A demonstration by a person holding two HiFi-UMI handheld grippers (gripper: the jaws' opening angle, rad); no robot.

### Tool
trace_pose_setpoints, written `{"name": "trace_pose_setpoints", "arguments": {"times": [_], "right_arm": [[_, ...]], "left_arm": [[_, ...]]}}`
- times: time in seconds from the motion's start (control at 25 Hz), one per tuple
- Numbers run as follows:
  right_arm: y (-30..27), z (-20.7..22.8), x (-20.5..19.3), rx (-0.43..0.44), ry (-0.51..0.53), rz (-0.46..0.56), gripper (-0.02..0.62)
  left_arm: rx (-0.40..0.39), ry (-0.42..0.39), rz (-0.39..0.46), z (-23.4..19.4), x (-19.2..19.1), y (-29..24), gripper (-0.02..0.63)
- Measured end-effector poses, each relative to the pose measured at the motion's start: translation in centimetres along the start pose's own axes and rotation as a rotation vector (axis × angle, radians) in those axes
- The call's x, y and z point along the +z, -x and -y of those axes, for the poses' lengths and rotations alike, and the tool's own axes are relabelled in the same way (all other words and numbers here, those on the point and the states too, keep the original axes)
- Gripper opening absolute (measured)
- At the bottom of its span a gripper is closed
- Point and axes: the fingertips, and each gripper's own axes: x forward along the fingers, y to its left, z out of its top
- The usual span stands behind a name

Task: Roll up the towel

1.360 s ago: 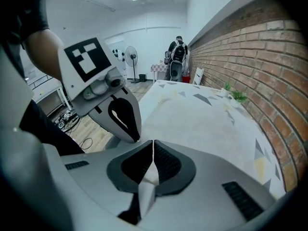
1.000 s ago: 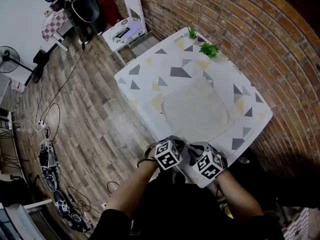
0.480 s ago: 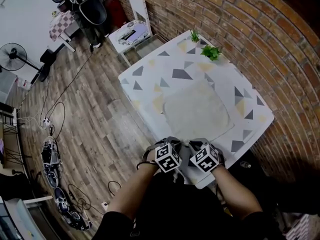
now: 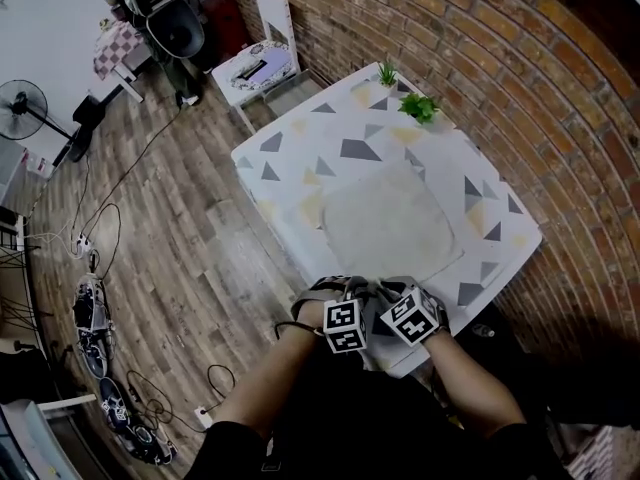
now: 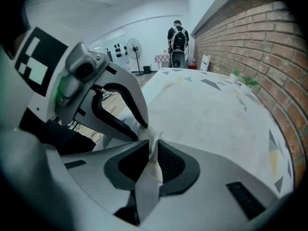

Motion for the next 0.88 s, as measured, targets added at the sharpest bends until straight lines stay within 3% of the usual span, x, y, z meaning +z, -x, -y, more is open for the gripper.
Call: {"name": "trace_pose_setpoints", "arguments": {"times": [0.12, 0.24, 0.4, 0.64, 0.88], "right_arm": [[1.5, 0.1, 0.9, -0.038, 0.048, 0.037, 0.080], [2.0, -1.3, 1.4, -0.021, 0.128, 0.057, 0.078], [0.5, -2.2, 0.3, -0.026, 0.207, -0.023, 0.080], [-0.9, -1.7, -1.0, -0.064, 0.213, -0.091, 0.098], [-0.7, -2.9, -1.0, -0.011, 0.198, -0.102, 0.040]], "left_arm": [[-0.039, -0.004, 0.013, -0.3, -0.1, -0.3, 0.087], [-0.079, -0.018, 0.031, -0.2, 0.0, -0.4, 0.087], [-0.093, -0.021, 0.056, -0.5, -0.2, -0.5, 0.086], [-0.151, -0.007, 0.067, -0.2, -0.5, -0.1, 0.043], [-0.226, 0.011, 0.068, 0.7, -0.9, 0.8, 0.034]]}}
